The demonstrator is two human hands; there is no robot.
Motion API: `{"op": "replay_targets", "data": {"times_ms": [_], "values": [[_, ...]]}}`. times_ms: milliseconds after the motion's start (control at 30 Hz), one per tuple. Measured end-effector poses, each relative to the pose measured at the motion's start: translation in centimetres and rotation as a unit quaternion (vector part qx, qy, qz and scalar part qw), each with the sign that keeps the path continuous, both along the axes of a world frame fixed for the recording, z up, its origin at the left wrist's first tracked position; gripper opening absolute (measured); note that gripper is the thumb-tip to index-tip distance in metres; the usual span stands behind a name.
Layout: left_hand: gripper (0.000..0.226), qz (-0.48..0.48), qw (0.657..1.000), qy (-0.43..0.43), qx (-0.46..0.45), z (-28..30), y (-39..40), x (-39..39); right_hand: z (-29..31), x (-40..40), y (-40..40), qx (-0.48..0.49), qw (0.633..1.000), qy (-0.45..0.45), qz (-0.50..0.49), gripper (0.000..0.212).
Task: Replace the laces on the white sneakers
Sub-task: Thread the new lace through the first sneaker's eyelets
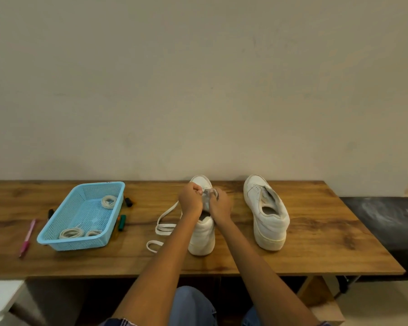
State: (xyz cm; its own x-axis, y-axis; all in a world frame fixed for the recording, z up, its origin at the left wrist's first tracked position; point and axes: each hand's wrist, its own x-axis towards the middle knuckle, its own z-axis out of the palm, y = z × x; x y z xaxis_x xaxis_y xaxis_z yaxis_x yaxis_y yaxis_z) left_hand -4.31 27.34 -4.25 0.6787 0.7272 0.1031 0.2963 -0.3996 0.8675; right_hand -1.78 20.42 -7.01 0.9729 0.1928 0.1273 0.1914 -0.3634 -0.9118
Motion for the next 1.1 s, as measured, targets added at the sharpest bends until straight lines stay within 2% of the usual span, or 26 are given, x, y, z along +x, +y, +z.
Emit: {"op": "replay_targets", "data": {"times_ms": [167,533,767,867,967,1100], "values": [[0.024,-0.017,1.0,0.009,0.02,0.3,-0.2,0.0,-0.4,0.3,0.0,0.005,1.0,0.004,0.003,0.026],[0.009,0.0,0.998,0.045,0.045,-0.2,0.0,0.9,-0.8,0.7,-0.1,0.015,1.0,0.011,0.003,0.026],[0.006,0.004,0.999,0.022,0.05,-0.5,0.0,0.8,-0.5,0.6,-0.4,-0.014,0.999,-0.027,0.013,0.025],[0.009,0.011,0.999,-0.001,0.052,-0.6,-0.2,0.7,-0.4,0.7,-0.9,-0.016,0.998,-0.04,0.053,0.028],[0.013,0.009,0.998,-0.017,0.057,-0.8,-0.4,0.7,0.5,1.6,-1.4,0.008,0.994,0.025,0.103,0.041],[0.018,-0.002,0.999,-0.029,0.035,-1.1,-0.2,0.9,1.2,3.4,-1.3,0.046,0.985,0.138,0.089,0.033]]}}
